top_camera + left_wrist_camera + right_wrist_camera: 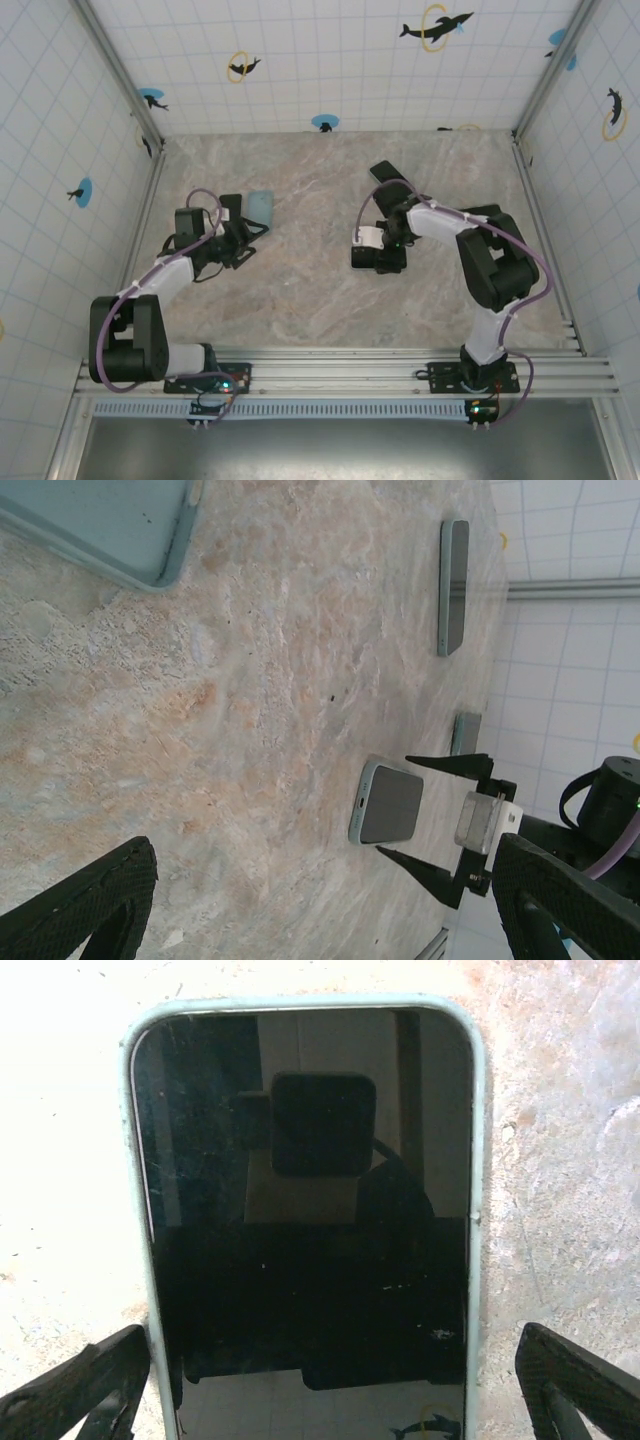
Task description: Take the phone out of the phone case
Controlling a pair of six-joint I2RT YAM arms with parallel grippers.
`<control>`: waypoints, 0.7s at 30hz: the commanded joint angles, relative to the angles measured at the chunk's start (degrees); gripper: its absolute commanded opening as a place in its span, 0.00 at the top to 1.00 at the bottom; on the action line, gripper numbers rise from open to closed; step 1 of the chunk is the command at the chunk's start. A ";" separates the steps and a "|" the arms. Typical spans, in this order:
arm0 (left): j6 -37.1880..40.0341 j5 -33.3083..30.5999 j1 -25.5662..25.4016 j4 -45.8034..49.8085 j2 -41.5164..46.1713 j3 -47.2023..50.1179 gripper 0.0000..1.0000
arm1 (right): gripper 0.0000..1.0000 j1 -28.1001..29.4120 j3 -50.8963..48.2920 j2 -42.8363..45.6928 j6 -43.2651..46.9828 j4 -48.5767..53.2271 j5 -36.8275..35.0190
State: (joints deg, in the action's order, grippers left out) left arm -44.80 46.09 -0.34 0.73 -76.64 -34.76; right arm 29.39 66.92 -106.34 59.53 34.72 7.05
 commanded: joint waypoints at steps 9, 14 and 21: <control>2.06 1.76 -0.49 -0.29 -0.53 -1.99 0.11 | 0.08 -0.39 1.22 -5.07 2.51 10.94 -0.23; 1.73 1.96 -0.60 -0.29 -0.20 -2.12 0.11 | 0.13 -0.38 0.15 -5.57 2.51 9.74 0.07; 1.07 1.96 -1.15 -0.42 0.52 -1.95 0.11 | 0.30 -0.21 1.31 -6.59 1.46 7.12 1.06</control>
State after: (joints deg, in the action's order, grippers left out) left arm -43.77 46.98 -0.99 0.73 -76.62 -35.42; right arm 28.84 69.10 -108.55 61.19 39.29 8.62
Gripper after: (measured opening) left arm 0.889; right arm 0.764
